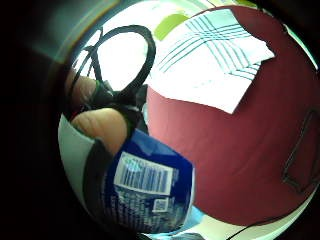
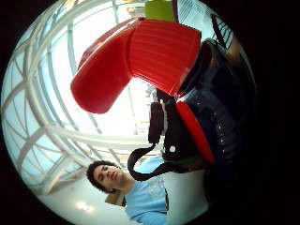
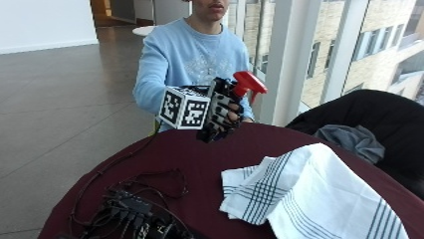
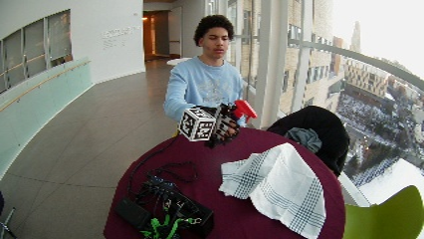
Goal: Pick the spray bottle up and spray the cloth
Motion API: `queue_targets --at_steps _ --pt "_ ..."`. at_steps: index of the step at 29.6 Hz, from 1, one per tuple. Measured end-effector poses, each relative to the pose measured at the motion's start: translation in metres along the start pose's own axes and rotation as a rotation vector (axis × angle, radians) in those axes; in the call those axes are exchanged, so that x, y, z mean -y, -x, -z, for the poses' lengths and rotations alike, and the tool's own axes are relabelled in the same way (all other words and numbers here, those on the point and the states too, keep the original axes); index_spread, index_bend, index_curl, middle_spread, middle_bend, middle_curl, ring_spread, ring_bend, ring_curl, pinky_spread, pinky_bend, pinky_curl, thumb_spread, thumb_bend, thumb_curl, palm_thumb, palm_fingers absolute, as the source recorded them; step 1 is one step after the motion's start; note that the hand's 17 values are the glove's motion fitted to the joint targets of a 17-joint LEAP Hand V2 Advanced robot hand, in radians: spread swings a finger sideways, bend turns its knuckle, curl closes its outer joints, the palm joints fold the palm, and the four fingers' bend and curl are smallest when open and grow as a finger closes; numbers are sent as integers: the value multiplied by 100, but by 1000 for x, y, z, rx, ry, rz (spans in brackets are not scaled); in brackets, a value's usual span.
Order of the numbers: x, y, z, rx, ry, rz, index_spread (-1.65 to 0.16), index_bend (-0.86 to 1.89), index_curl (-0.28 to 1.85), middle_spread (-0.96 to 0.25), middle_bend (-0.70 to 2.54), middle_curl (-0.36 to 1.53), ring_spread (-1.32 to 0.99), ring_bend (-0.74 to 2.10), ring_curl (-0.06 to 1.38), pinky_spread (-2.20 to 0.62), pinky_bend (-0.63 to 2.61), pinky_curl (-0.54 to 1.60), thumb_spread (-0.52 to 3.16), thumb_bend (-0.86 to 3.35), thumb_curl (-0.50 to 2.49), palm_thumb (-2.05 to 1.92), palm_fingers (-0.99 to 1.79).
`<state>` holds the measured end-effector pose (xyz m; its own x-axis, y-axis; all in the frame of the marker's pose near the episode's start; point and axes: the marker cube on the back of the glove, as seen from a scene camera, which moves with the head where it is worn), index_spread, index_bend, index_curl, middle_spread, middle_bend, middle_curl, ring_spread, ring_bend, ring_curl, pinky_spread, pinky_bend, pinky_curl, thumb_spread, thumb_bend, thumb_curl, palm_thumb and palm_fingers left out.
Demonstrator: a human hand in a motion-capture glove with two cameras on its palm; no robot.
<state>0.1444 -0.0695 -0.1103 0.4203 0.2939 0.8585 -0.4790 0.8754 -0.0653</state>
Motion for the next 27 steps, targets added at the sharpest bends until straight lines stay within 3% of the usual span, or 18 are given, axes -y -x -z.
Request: queue_targets --at_steps 11,20,27 --pt "-87 -29 -2 52 -186 275 -15 17 44 -6 35 50 4 49 42 20 19 35 122 -2 37 59 116" --pt "-139 -72 -3 49 -363 412 -15 17 45 -7 35 50 3 49 42 18 19 35 120 -2 38 60 117" --pt "-158 -93 -5 76 -367 439 -16 18 46 -7 35 49 2 49 42 17 19 35 119 -2 39 59 118"
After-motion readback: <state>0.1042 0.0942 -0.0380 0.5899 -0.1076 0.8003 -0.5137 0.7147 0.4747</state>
